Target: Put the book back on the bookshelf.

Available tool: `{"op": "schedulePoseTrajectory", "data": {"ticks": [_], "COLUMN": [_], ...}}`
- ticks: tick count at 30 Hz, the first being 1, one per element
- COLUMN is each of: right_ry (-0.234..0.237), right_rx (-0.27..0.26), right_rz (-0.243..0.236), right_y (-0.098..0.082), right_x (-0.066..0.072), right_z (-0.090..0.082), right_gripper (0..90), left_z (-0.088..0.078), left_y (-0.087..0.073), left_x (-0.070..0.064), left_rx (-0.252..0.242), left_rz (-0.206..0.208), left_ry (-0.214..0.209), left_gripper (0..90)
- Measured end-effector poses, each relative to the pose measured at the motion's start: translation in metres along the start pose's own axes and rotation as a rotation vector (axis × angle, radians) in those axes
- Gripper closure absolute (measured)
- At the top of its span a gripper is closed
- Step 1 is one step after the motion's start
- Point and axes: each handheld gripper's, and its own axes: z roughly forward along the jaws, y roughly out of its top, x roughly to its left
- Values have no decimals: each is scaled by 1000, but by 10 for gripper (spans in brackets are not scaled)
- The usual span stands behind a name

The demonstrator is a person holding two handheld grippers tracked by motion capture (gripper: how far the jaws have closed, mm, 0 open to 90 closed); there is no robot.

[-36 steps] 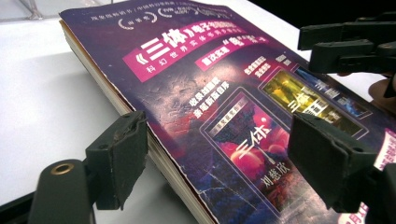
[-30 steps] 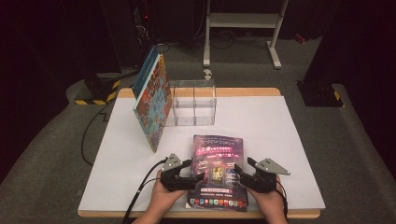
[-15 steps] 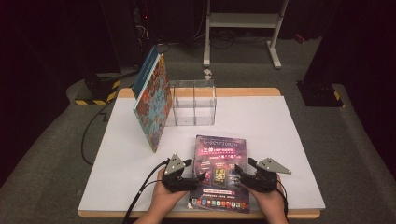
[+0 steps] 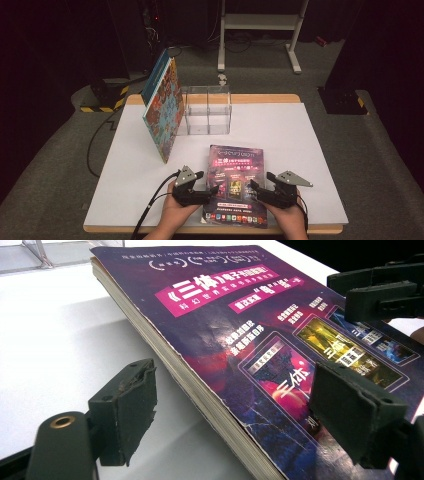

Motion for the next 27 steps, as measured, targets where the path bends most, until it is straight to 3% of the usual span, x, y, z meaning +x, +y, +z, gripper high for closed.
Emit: {"op": "schedulePoseTrajectory", "data": {"ticks": [8,27], "right_ry": [20,87], "right_rx": [18,66], "right_rz": [13,84], "right_y": [0,0], "right_x": [4,-1], "right_z": [3,11], "right_gripper": [218,165], "left_z": [3,11], "left_y": [-1,-4], "left_x": [-1,-4], "left_rx": [2,7], "left_rz": [-17,-45], "left_ry": [-5,-18], "left_gripper": [179,124]}}
